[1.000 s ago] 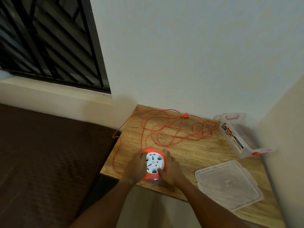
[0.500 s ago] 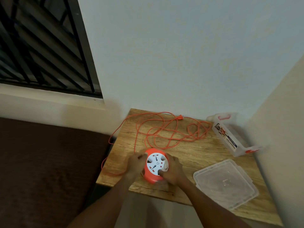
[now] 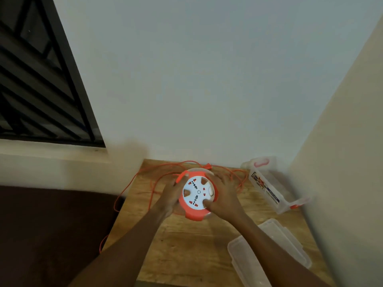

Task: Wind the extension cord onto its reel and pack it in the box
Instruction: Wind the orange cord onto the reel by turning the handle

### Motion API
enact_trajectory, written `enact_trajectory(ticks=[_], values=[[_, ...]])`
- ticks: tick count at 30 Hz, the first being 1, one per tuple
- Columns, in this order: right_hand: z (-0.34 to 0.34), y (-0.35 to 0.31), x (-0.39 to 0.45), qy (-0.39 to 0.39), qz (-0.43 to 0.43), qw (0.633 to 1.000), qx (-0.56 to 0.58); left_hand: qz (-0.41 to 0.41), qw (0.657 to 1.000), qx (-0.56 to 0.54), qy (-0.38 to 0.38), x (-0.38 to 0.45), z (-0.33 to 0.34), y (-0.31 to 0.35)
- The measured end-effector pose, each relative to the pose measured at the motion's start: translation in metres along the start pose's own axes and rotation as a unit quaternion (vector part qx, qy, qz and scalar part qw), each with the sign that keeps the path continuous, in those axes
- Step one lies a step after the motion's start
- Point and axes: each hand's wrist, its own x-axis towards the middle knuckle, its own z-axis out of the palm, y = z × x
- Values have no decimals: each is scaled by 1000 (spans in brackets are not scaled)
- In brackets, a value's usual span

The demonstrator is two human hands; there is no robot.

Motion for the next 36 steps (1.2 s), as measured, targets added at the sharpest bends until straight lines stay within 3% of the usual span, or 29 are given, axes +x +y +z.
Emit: enact_trajectory(ticks=[3, 12, 16, 19, 28, 36], values=[[-10, 9, 15, -2, -18, 1000, -25, 4, 999, -31, -12, 15, 11, 7], [-36, 26, 56, 5, -91, 994, -57, 42, 996, -55, 57, 50, 38, 40], [-39, 22, 70, 22, -206, 965, -161, 44, 996, -32, 67, 62, 40, 50], [-38, 15, 77, -5, -244, 943, -226, 42, 998, -4, 52, 70, 34, 57], [-37, -15, 98, 7, -213, 932, -293, 70, 995, 62, 31, 95, 12, 89], [-46, -35, 108, 12, -222, 904, -364, 53, 996, 58, 32, 107, 13, 109]])
